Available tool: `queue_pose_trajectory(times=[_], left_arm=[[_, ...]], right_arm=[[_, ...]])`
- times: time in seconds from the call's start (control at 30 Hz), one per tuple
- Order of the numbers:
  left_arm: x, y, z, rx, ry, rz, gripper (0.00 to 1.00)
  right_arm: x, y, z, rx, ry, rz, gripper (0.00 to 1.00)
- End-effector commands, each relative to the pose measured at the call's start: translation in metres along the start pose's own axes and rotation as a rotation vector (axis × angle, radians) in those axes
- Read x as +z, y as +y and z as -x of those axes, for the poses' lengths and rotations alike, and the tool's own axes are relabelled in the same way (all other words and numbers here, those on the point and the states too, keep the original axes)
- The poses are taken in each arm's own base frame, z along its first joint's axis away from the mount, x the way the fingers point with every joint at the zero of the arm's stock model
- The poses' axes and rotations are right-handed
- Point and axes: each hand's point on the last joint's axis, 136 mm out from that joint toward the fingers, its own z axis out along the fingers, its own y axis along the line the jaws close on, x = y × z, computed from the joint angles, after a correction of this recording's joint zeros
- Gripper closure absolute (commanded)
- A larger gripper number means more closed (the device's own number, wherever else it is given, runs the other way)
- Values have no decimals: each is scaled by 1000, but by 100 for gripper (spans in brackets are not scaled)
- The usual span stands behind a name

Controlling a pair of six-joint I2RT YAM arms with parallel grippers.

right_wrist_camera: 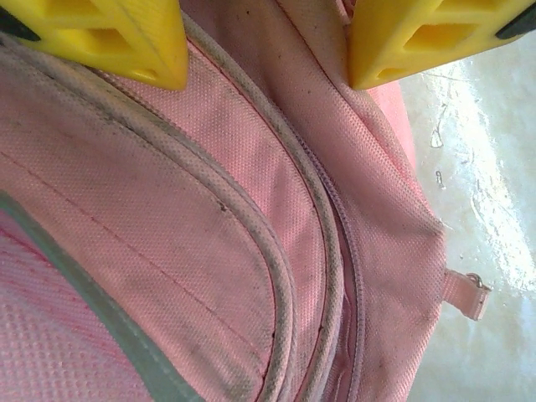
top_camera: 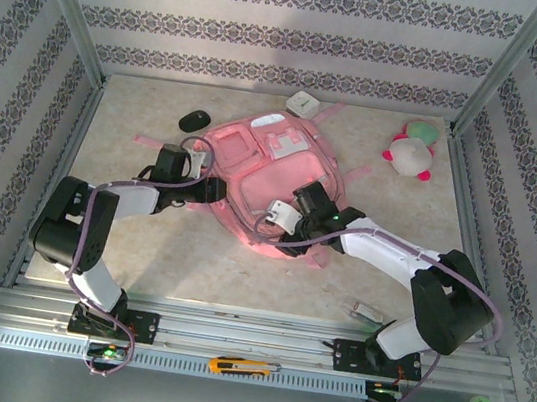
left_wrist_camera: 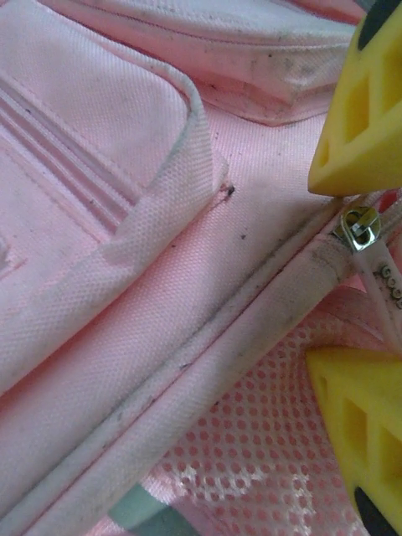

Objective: Pack the student bag

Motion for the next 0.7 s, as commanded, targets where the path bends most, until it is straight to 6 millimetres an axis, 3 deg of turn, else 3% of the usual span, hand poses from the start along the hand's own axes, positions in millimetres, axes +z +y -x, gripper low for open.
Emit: queue_pose_trajectory(times=[0.0, 0.17, 0.4, 0.67], left_arm=[[-2, -18, 16, 18, -68, -117, 52], [-8, -20, 11, 15, -67, -119, 60], [-21, -15, 4, 32, -73, -52, 80], [-23, -10, -2, 41, -60, -21, 97]], right_arm=[[-8, -11, 10, 56, -70, -24, 48], [-11, -15, 13, 82, -87, -28, 51], [-14, -18, 18, 154, -115, -28, 52], [-36, -22, 35, 261, -209, -36, 47]])
